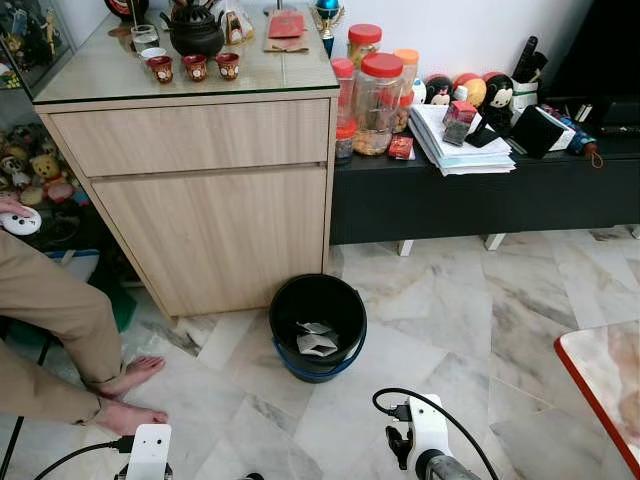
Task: Picking trash to rubbish bin
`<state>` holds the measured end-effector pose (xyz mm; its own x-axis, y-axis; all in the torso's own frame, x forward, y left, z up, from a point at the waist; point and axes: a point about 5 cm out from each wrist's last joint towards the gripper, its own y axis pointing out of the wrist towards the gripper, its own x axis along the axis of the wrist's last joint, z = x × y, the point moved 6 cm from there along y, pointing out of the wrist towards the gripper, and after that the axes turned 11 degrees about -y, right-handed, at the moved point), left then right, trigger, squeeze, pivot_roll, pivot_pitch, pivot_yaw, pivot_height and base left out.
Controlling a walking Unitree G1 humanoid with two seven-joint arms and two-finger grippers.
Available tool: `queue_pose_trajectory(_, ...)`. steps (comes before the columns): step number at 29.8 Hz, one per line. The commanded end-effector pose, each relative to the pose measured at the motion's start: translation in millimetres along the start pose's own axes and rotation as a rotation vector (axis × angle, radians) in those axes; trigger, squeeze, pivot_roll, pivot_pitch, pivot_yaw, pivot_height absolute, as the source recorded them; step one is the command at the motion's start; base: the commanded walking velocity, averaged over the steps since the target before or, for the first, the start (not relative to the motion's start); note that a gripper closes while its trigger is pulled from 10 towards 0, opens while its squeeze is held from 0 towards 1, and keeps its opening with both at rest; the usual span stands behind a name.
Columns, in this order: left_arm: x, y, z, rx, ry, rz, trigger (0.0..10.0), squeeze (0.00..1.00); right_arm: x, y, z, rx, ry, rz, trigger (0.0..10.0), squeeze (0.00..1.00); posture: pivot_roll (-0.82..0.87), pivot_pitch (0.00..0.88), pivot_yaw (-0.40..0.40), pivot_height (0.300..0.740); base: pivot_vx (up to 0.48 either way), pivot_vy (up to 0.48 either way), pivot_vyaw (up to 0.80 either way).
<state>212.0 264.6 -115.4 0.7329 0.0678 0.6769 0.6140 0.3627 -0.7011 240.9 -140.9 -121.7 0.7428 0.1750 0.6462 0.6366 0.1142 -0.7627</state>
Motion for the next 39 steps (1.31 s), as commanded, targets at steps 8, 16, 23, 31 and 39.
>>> queue_pose_trajectory(8,-3.3,-0.9,-1.7,-0.001,0.006,0.008,10.0,0.00,-0.3,0.0,-0.6,-0.007,0.002,0.001,10.0,0.00,0.12,0.110,-0.035,0.740,-0.277,0.000,0.00)
queue_pose_trajectory(16,-3.8,-1.1,-2.4,0.000,0.009,0.010,10.0,0.00,-0.1,0.0,-1.4,-0.011,0.004,0.001,10.0,0.00,0.12,0.110,-0.037,0.740,0.000,0.000,0.00)
queue_pose_trajectory(23,-4.2,-1.3,-2.3,0.002,0.004,0.010,10.0,0.00,-0.1,-0.1,-2.0,-0.012,0.002,0.002,10.0,0.00,0.12,0.111,-0.039,0.740,0.000,0.000,0.00)
queue_pose_trajectory(31,-4.0,-1.5,-3.0,0.002,-0.004,0.006,10.0,0.00,0.1,-0.1,-3.1,-0.016,0.002,0.000,10.0,0.00,0.12,0.111,-0.041,0.740,0.000,0.000,0.00)
queue_pose_trajectory(39,-3.2,-1.4,-3.8,0.000,-0.011,0.005,10.0,0.00,-0.4,0.0,-2.2,-0.009,-0.001,0.006,10.0,0.00,0.12,0.112,-0.043,0.740,0.000,0.000,-0.27)
